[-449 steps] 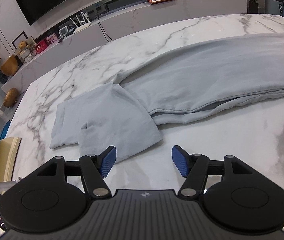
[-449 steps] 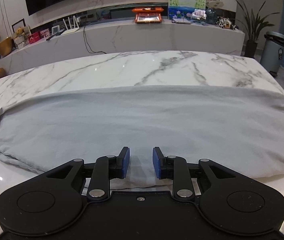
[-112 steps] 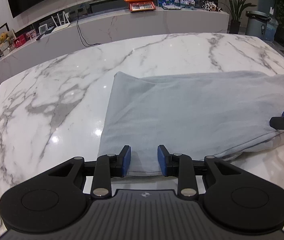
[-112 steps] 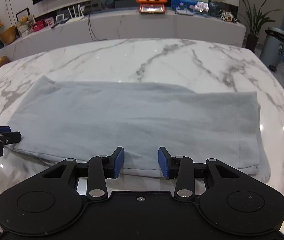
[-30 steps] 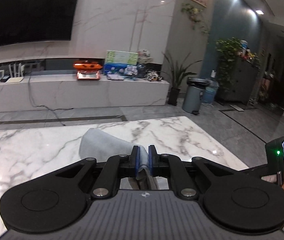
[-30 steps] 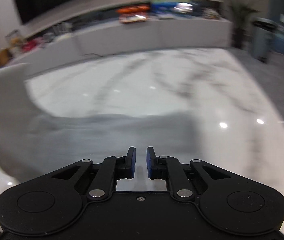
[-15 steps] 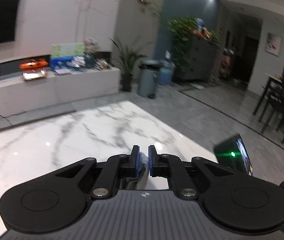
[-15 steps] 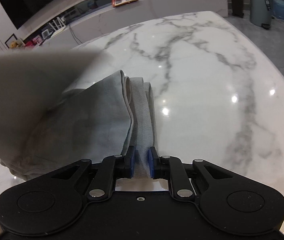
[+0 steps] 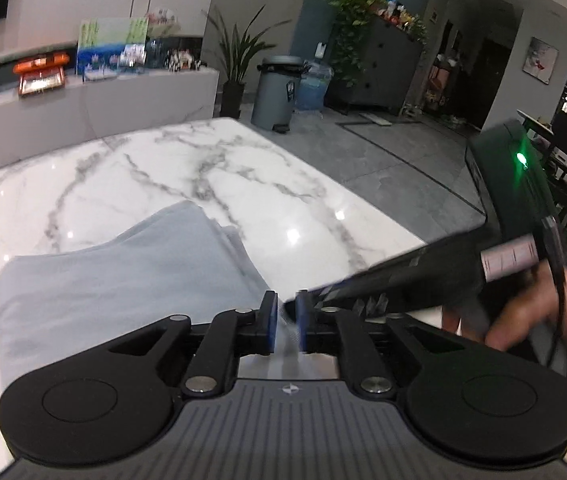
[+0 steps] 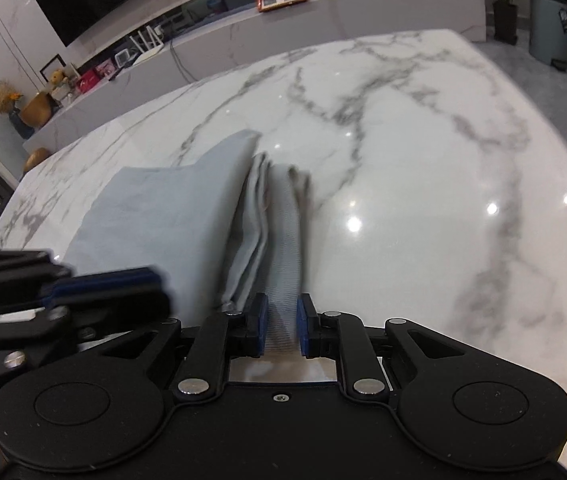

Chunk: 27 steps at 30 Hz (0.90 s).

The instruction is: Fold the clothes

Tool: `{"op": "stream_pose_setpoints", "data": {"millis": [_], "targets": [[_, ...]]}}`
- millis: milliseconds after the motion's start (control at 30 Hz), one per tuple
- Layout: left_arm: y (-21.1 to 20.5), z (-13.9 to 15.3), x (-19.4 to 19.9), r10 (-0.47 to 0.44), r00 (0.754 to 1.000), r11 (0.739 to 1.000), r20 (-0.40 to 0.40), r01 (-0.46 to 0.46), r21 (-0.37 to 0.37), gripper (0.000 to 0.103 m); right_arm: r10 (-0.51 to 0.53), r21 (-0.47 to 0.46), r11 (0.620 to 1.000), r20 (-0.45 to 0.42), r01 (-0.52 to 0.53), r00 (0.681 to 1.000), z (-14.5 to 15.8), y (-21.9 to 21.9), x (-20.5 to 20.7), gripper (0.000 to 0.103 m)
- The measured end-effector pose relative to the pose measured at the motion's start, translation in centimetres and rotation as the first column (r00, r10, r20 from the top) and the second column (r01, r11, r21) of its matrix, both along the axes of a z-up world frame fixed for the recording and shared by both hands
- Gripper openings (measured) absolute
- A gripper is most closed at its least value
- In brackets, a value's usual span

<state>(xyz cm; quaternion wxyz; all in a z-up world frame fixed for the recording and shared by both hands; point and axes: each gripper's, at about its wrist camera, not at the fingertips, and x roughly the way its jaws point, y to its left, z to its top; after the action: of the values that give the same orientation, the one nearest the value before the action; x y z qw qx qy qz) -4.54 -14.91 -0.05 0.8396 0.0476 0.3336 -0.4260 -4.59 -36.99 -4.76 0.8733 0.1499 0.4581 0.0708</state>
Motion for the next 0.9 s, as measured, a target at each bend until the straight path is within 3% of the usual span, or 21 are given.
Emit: {"op": "stream_pose_setpoints", "data": {"millis": [133, 267, 533, 700, 900], "targets": [[2.8, 0.6, -1.3, 0.031, 0.998, 0.999, 0.06, -0.033, 0.035, 0.034, -0.005, 0.078, 0.997, 0.028, 0.002, 1.0, 2.1, -0.9, 0.3, 0.016], [5.4, 0.6, -1.7, 0.131, 0.986, 0.985, 0.106, -0.142, 0.101, 0.035, 0.036, 0.165, 0.986, 0.023, -0.039, 0.999, 2.8, 0.2, 1.6, 0.019], [10.1, -0.9, -0.1, 0.272, 0.96, 0.952, 0.073, -0.279, 0.127, 0.035, 0.068, 0.103, 0.993, -0.031, -0.065, 0.997, 1.6, 2.5, 4.5, 0.027], [10.7, -2.3, 0.4, 0.278, 0.96, 0.951, 0.026, -0.279, 0.136, 0.035, 0.104, 0.128, 0.987, -0.038, -0.099, 0.994, 1.0, 3.2, 5.2, 0.027], [11.6, -1.7, 0.1, 0.274, 0.962, 0.955, 0.005, -0.273, 0.119, 0.035, 0.092, 0.127, 0.989, -0.079, -0.082, 0.993, -0.1, 3.2, 5.9, 0.024]]}}
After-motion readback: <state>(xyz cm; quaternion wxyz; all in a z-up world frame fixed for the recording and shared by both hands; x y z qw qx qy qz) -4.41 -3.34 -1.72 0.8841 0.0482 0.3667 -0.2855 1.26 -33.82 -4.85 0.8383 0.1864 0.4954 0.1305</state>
